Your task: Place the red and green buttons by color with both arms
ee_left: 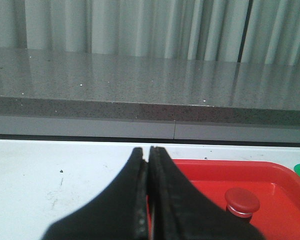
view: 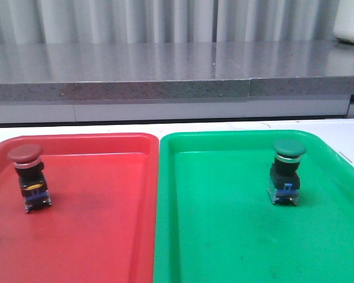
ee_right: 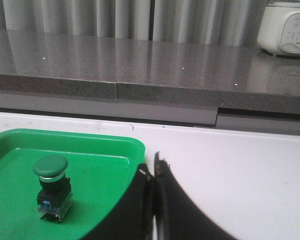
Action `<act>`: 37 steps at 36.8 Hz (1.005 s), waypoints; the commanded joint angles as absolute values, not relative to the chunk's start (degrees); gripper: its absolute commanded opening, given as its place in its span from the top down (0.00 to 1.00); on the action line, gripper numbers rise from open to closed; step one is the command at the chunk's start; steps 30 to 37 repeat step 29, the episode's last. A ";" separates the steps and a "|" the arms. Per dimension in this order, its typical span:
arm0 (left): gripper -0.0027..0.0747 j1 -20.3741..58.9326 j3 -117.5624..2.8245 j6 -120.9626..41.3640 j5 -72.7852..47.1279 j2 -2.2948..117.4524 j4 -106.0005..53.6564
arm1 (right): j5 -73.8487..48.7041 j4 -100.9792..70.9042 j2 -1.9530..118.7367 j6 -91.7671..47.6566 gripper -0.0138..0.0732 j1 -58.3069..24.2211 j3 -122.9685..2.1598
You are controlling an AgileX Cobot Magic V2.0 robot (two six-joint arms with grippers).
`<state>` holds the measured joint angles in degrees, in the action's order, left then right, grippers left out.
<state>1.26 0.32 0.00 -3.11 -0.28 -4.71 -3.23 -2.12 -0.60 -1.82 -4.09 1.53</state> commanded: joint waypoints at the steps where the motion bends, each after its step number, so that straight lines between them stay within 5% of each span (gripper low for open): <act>1: 0.99 1.09 1.59 0.48 1.70 -1.20 -5.15 | 1.82 -2.55 -1.55 -1.79 0.92 -3.10 1.17; 37: 0.99 1.09 1.59 0.48 1.70 -1.20 -5.15 | 1.82 -2.55 -1.55 -1.79 0.92 -1.52 1.17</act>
